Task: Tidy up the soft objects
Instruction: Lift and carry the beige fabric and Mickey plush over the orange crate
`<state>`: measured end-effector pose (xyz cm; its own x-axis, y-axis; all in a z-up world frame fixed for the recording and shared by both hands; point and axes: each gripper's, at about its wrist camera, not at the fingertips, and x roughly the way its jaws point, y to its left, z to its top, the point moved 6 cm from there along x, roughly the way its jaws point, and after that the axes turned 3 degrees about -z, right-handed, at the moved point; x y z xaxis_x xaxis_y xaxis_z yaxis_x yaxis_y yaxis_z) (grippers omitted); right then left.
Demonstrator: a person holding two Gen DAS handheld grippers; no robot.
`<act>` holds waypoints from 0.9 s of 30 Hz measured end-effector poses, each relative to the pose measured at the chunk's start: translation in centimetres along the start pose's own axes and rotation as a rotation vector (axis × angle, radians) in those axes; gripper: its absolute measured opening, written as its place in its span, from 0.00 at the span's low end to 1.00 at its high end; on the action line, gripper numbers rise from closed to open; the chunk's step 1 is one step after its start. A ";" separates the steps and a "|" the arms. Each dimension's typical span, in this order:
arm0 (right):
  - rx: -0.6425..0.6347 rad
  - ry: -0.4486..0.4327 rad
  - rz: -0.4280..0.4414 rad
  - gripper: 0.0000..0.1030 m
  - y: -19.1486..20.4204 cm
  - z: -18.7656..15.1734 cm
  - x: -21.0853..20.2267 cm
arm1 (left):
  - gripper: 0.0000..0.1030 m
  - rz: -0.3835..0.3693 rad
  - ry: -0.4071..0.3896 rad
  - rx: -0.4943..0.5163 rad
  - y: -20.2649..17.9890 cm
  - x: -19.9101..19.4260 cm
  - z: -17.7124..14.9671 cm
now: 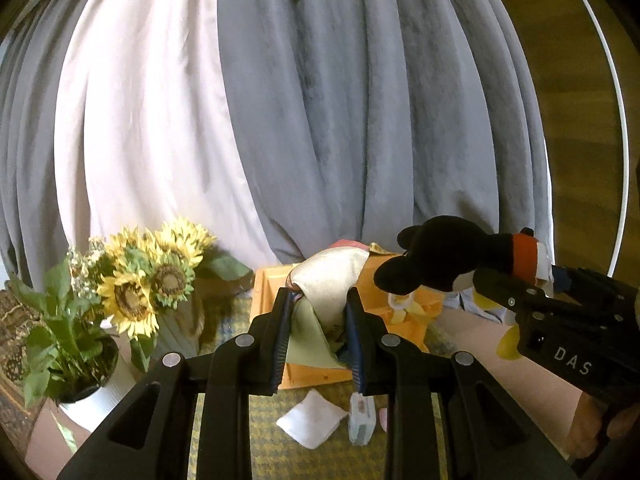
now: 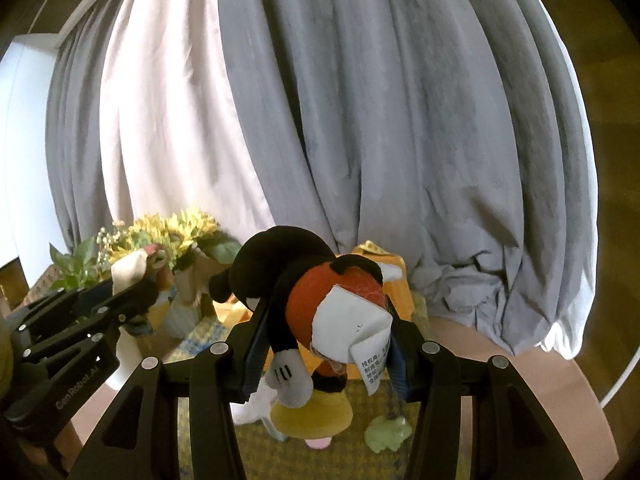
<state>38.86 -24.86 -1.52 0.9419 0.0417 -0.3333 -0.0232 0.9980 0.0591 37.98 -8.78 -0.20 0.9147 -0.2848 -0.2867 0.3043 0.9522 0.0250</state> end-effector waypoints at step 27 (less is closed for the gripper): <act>0.017 -0.096 -0.001 0.50 -0.3 4.9 6.1 | 0.25 0.022 -0.094 0.031 1.2 6.5 5.2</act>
<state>46.26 -25.15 1.08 0.9698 0.0352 -0.2413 -0.0176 0.9970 0.0747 45.70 -10.03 2.92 0.9417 -0.2747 -0.1945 0.2910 0.9548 0.0601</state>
